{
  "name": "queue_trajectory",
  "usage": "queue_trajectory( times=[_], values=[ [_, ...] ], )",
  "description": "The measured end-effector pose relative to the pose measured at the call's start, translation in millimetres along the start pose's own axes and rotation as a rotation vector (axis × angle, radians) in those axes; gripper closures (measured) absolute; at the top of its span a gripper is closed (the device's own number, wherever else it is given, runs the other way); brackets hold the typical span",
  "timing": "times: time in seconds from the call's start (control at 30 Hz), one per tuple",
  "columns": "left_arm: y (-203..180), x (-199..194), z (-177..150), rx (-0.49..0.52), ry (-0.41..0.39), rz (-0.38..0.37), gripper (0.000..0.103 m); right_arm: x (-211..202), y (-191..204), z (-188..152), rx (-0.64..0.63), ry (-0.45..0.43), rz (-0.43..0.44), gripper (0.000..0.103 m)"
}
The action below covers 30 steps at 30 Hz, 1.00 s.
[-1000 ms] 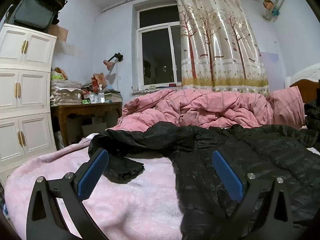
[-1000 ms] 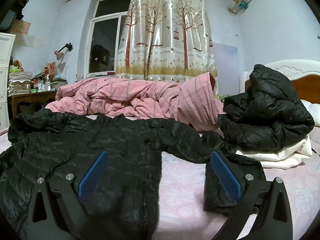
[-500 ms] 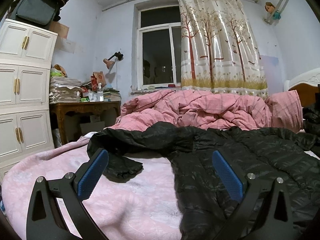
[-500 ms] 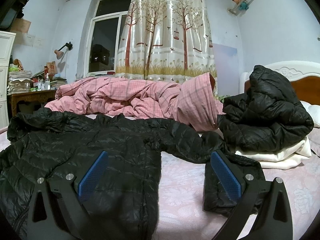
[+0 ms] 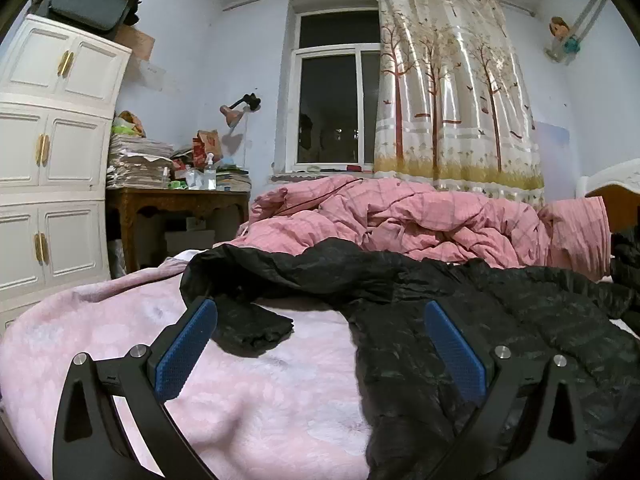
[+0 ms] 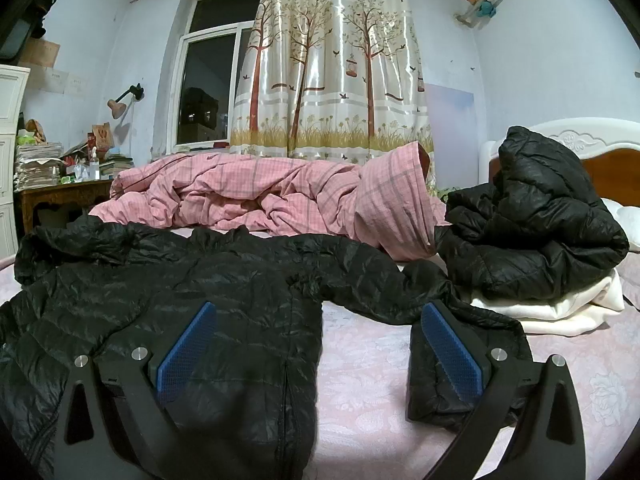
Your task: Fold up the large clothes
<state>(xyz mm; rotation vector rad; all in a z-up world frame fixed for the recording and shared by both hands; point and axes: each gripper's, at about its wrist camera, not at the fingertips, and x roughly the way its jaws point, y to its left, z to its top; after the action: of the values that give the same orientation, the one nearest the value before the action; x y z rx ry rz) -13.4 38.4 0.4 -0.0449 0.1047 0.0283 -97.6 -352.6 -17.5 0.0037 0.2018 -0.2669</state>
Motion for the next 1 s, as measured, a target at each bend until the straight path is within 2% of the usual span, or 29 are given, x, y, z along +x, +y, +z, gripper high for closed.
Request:
queue_trajectory(
  times=[1.0],
  values=[
    [4.2,-3.3,-0.5,-0.009,-0.008,0.004,0.0,-0.4,-1.4,1.3,0.001,0.0,0.001,0.0]
  ],
)
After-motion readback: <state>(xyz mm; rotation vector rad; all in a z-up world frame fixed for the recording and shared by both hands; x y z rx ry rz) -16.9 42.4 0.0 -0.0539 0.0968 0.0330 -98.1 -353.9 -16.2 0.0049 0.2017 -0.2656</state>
